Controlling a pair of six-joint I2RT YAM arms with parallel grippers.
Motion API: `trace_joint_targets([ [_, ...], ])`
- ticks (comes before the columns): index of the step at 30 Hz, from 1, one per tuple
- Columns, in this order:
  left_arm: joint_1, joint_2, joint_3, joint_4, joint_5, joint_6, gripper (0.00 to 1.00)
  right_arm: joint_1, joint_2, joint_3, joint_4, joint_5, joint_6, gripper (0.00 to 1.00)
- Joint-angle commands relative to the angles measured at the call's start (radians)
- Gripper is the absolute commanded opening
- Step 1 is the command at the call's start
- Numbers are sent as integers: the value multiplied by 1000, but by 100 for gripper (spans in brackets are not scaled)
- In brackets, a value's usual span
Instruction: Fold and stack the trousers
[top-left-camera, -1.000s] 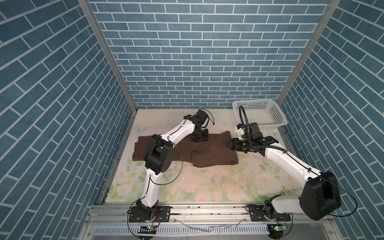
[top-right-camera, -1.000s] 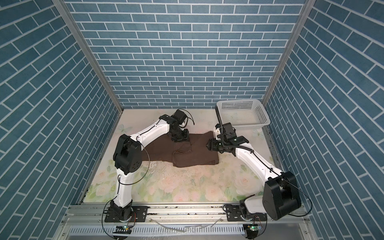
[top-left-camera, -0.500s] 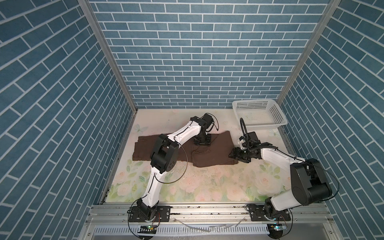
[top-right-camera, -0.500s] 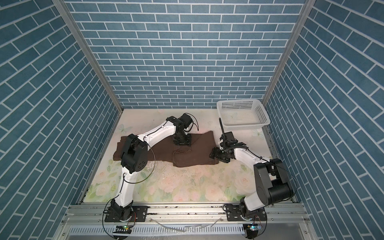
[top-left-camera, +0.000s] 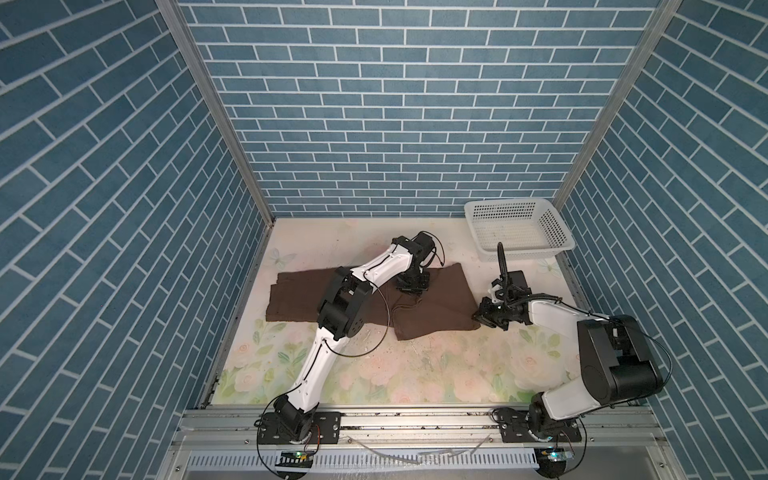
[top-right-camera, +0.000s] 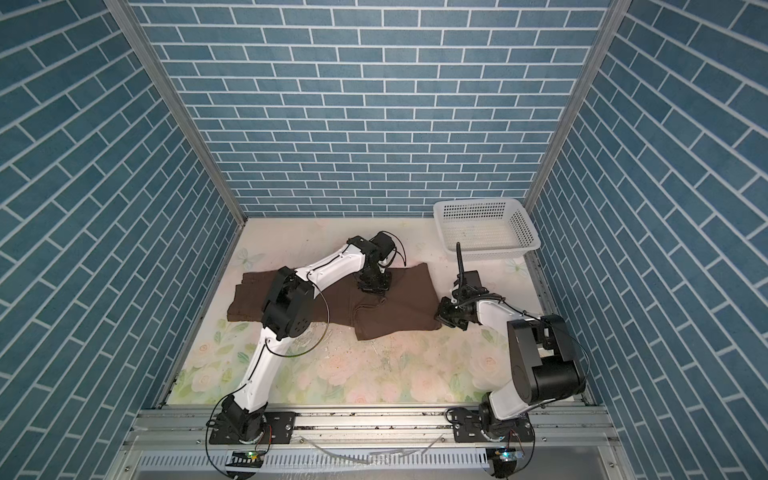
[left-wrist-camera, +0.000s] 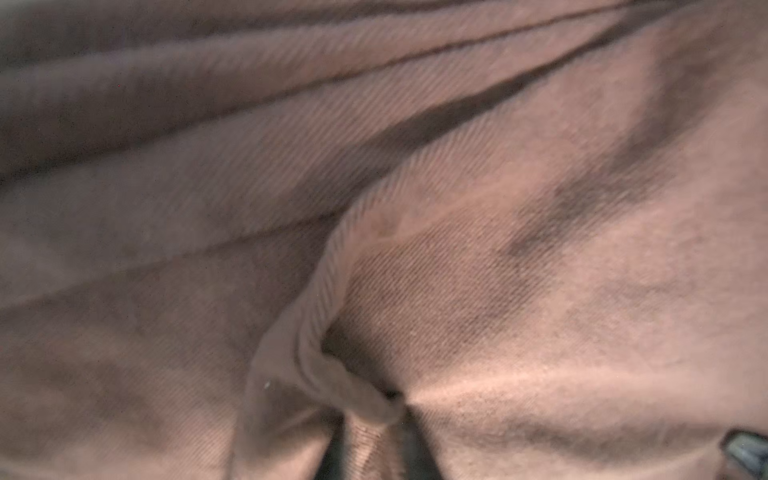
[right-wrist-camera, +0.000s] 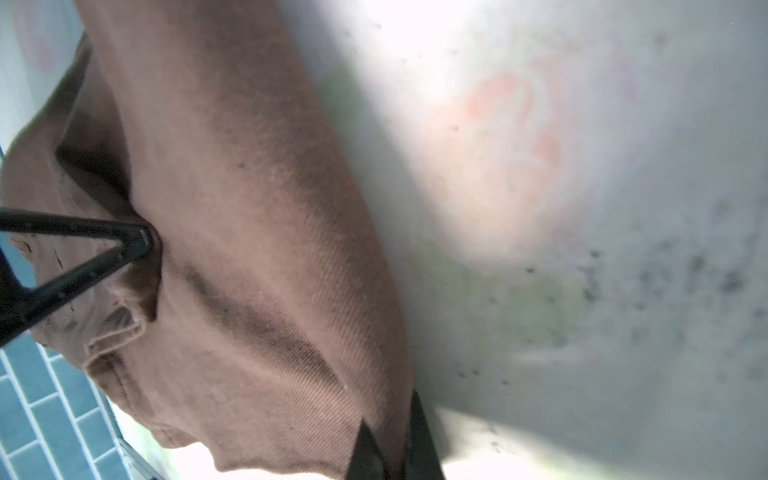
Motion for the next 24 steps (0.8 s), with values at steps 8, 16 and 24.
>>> trace_joint_targets([
  [8, 87, 6, 119, -12, 74, 6, 0, -43, -17, -72, -20, 16, 1, 0],
  [16, 210, -40, 50, 23, 92, 9, 24, -44, -37, -82, -2, 3, 18, 0],
  [24, 364, -143, -93, 18, -14, -20, 32, -43, -46, -69, -11, -17, 7, 7],
])
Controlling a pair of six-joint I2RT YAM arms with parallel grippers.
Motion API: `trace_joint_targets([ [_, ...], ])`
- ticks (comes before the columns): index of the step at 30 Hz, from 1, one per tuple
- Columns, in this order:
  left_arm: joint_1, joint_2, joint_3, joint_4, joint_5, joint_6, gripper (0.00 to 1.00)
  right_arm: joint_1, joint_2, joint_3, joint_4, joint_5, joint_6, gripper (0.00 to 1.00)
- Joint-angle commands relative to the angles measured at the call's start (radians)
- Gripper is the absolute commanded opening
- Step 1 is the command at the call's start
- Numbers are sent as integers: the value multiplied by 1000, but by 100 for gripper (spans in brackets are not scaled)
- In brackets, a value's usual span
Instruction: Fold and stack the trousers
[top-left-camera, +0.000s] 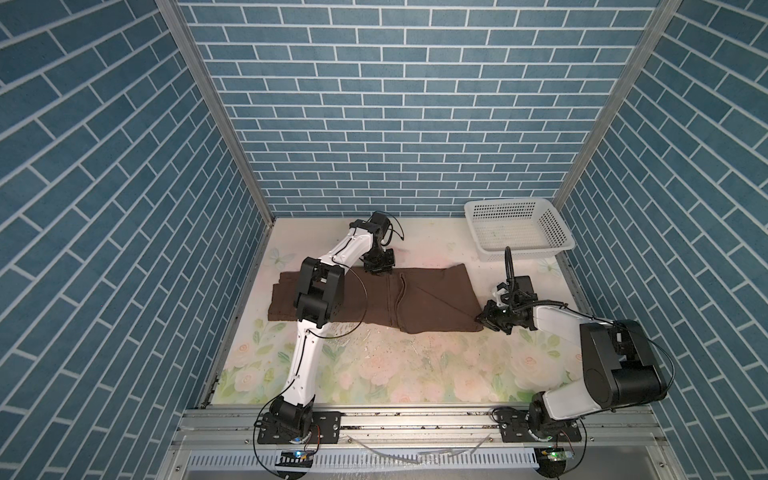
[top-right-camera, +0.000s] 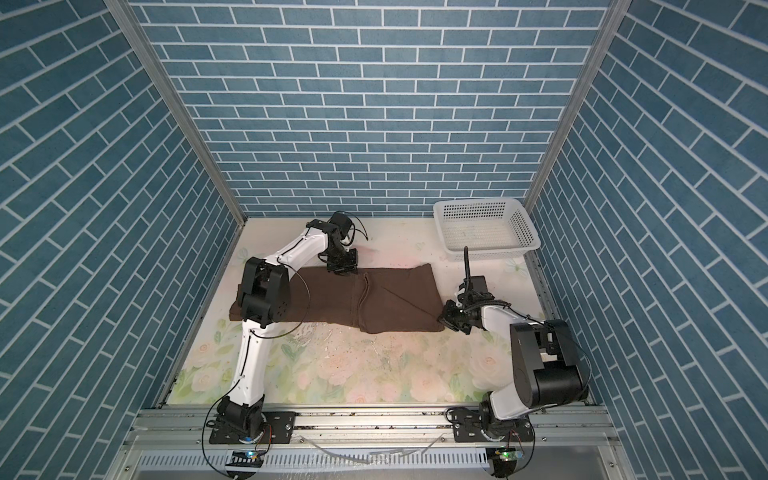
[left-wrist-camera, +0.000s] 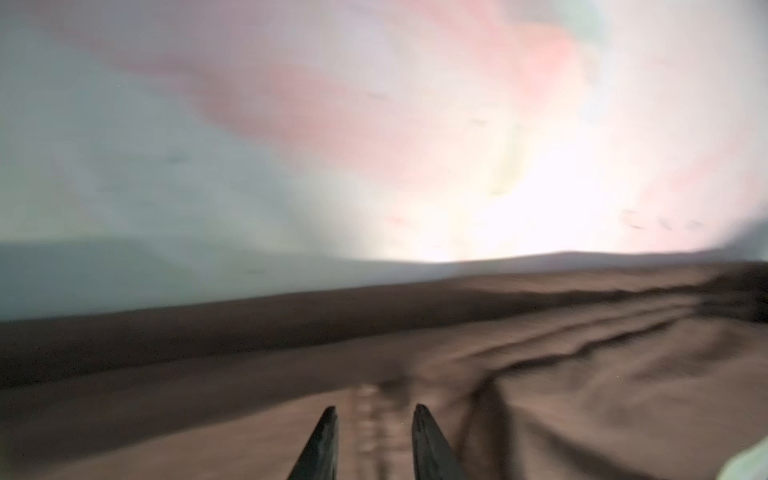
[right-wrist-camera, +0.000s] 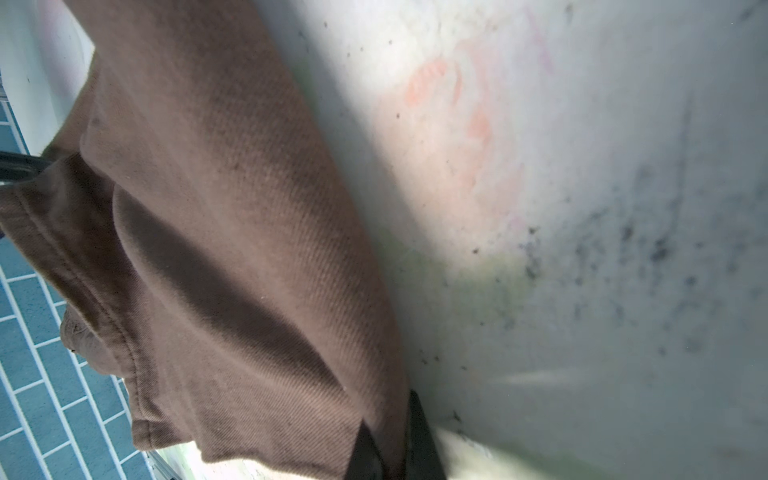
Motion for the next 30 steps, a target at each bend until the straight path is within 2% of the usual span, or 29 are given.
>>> trace_joint_targets([
  [1, 63, -112, -48, -22, -83, -27, 32, -11, -16, -16, -62, 20, 4, 8],
  [4, 47, -196, -98, -9, -103, -33, 38, -11, -16, -20, -65, 24, 1, 9],
  [9, -79, -281, -159, -12, -129, -12, 37, -12, -7, -14, -60, 25, 0, 9],
  [12, -148, -334, -278, 116, -61, -48, 37, -12, -4, -12, -42, 7, 5, 4],
  [15, -191, -324, -343, 197, 14, -90, 37, -12, -4, -13, -21, -9, 10, 0],
  [17, -208, -301, -362, 215, 24, -106, 35, -13, -12, -14, -21, -2, 17, 0],
  [21, -212, -302, -412, 247, 37, -125, 33, -31, -90, -8, -61, 67, 13, 0],
  [26, -194, -365, -455, 247, 23, -119, 32, -140, -250, 28, -226, 251, -17, 0],
  [30, -134, -452, -531, 257, 19, -131, 32, -209, -356, 84, -342, 394, -43, 0],
])
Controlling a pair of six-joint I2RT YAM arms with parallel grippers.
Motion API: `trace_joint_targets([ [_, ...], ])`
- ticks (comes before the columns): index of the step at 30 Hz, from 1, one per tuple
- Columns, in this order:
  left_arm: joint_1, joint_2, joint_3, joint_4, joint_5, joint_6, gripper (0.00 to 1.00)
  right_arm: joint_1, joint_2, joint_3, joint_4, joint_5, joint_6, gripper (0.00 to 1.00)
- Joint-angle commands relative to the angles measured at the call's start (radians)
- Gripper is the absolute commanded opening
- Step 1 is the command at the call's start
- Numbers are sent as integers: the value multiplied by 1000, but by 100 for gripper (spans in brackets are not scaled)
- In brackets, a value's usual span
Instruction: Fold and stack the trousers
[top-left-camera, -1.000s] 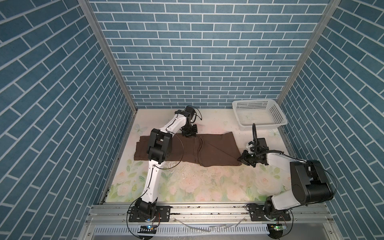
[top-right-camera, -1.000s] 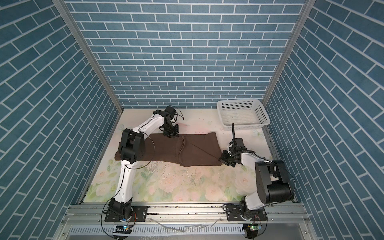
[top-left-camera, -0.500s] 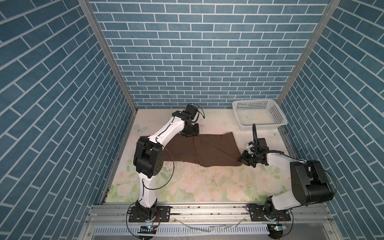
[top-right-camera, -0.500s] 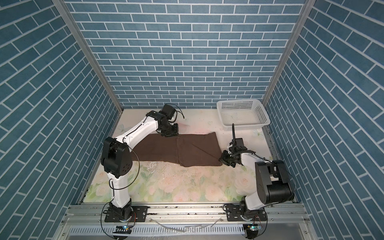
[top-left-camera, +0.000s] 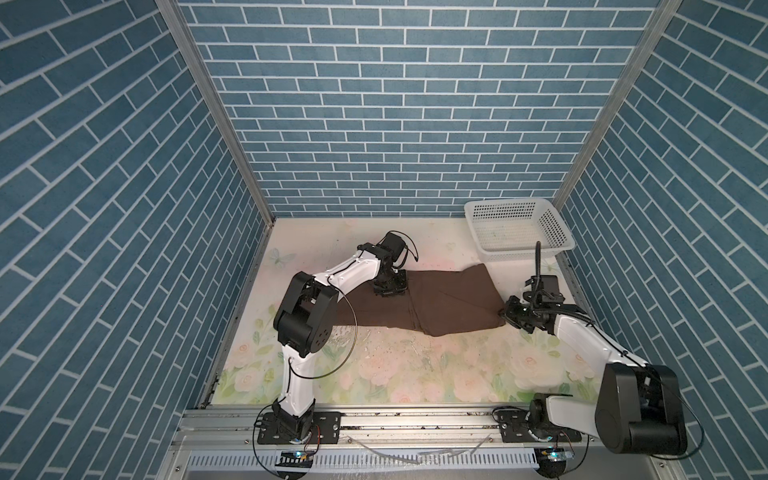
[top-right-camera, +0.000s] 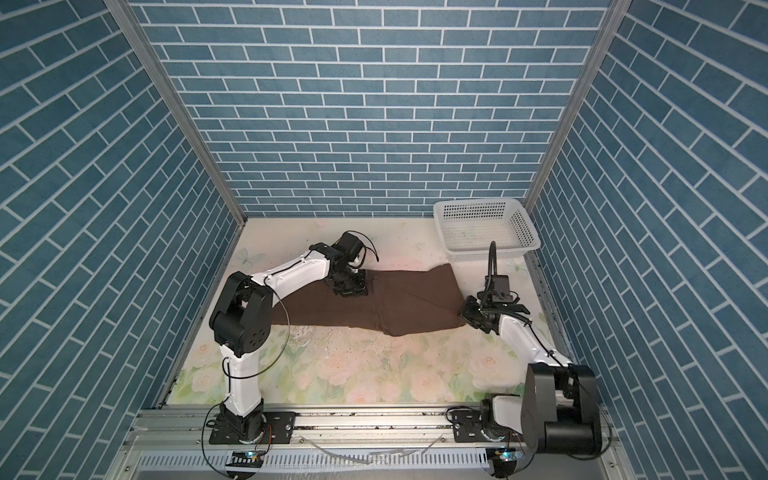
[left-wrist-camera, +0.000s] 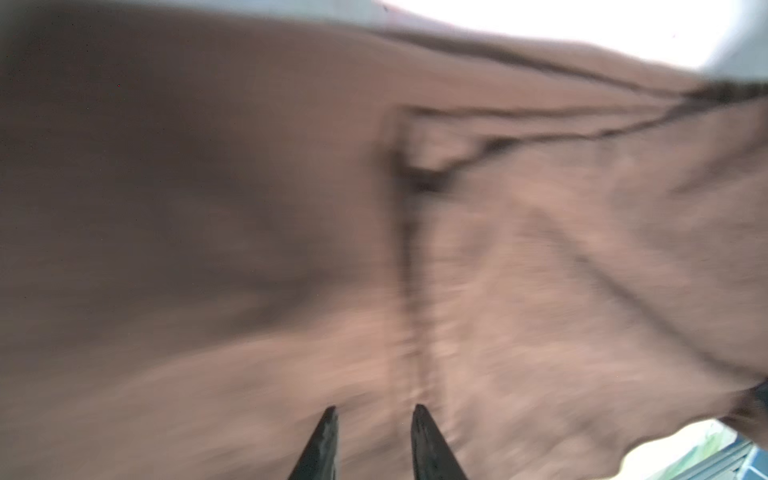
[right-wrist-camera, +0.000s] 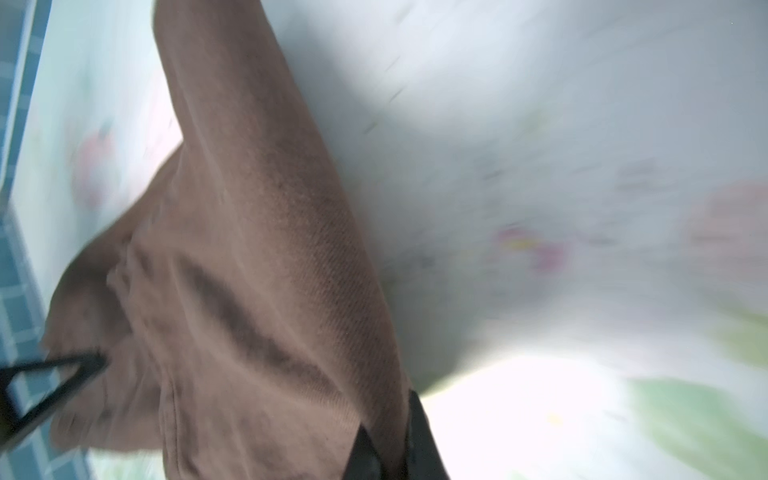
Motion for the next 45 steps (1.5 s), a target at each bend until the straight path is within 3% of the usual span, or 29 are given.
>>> trace_joint_targets([
  [1, 67, -111, -65, 12, -9, -18, 32, -35, -86, 86, -147, 225, -41, 0],
  [5, 161, -221, -193, 14, -30, -28, 32, -34, -152, 163, -191, 307, -38, 0],
  [9, 252, -309, -340, 9, -47, -48, 26, -12, -164, 239, -167, 285, -14, 0],
  [13, 327, -381, -459, -2, -64, -65, 17, 125, -109, 367, -181, 362, -44, 0],
  [15, 347, -410, -496, 2, -65, -65, 20, 199, -68, 422, -191, 403, -63, 0],
  [16, 351, -421, -508, 6, -65, -66, 26, 225, -44, 444, -192, 409, -67, 0],
  [20, 352, -435, -522, 7, -71, -72, 42, 257, 10, 458, -176, 404, -61, 0],
  [27, 352, -428, -510, 0, -107, -93, 50, 259, 15, 420, -162, 393, -67, 0],
  [32, 352, -414, -479, 18, -192, -75, 57, 259, 9, 391, -157, 385, -69, 0],
  [35, 352, -371, -449, 59, -203, -62, 57, 259, 6, 376, -155, 377, -68, 0],
  [45, 349, -246, -422, 176, -154, -54, 45, 258, -13, 365, -166, 381, -70, 0],
])
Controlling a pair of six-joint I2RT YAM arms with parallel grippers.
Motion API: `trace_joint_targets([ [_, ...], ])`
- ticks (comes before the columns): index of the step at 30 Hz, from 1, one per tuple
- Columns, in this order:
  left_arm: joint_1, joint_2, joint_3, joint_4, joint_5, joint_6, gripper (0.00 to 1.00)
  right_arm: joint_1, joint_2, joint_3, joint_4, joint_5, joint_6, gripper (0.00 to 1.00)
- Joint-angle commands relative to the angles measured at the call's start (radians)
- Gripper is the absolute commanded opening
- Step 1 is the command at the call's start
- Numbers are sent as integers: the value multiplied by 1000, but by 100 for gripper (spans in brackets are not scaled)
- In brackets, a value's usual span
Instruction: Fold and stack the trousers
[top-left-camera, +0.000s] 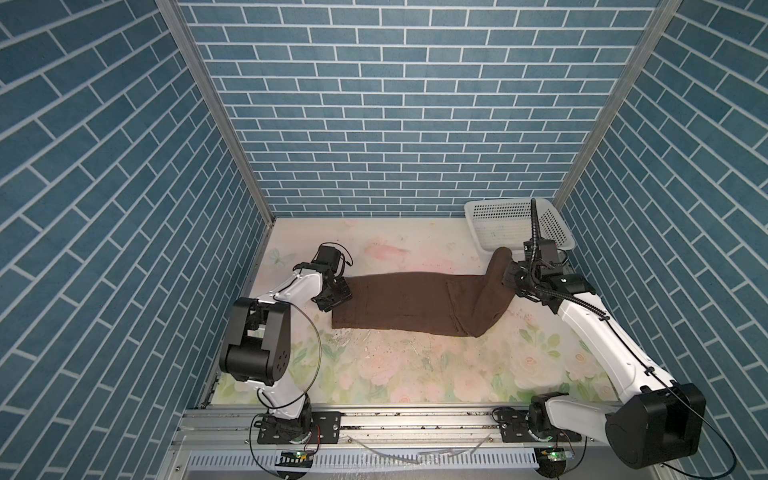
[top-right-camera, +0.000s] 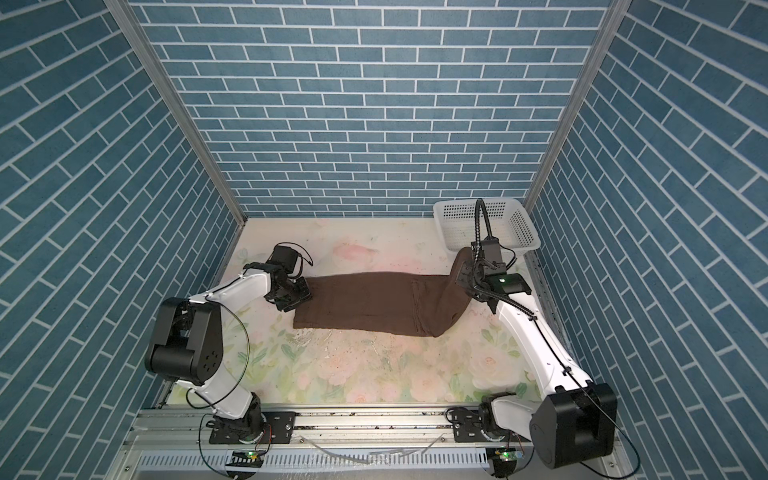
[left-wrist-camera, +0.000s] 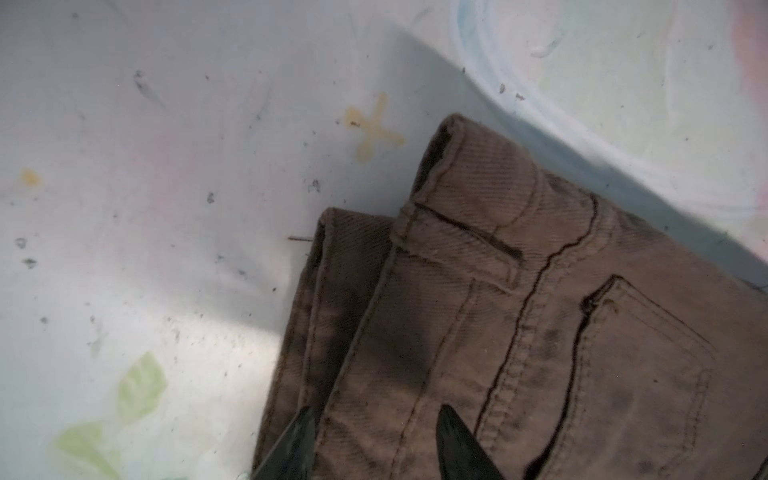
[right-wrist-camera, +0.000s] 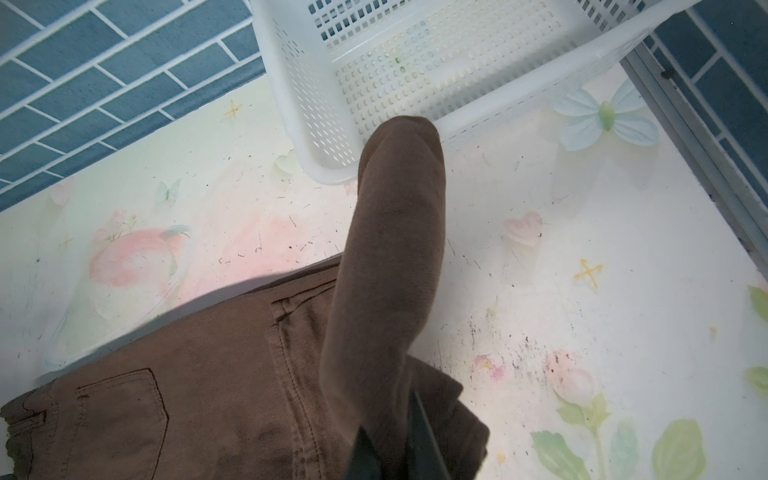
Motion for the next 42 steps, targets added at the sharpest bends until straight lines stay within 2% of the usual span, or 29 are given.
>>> trace_joint_targets([
  [1, -1, 33, 21, 29, 1, 15, 43, 2, -19, -24, 1, 10, -19, 0],
  [3, -1, 35, 23, 33, 13, 18, 30, 2, -16, -24, 2, 7, -17, 0],
  [6, -1, 0, 17, 22, 29, 18, 2, 2, -9, -26, 4, 6, -17, 0],
  [7, 0, -17, 13, 15, 29, 18, 0, 2, -8, -28, 6, 5, -16, 0],
  [15, 2, -209, -53, -104, 28, 21, 0, 1, 10, -35, 12, 7, -18, 0],
  [21, 2, -356, -187, -148, 1, -28, 0, 1, 17, -40, 22, 7, -20, 0],
  [26, 31, -340, -279, -128, -40, -27, 0, 1, 22, -42, 30, -4, -22, 0],
  [31, 77, -264, -269, -92, -41, -6, 0, 1, 10, -47, 25, -4, -26, 0],
  [36, 77, -232, -227, -110, -30, 5, 33, 0, -15, -60, 17, 11, -34, 0],
  [42, 85, -314, -177, -195, -46, 1, 36, 45, -18, 16, 16, 39, -96, 0],
])
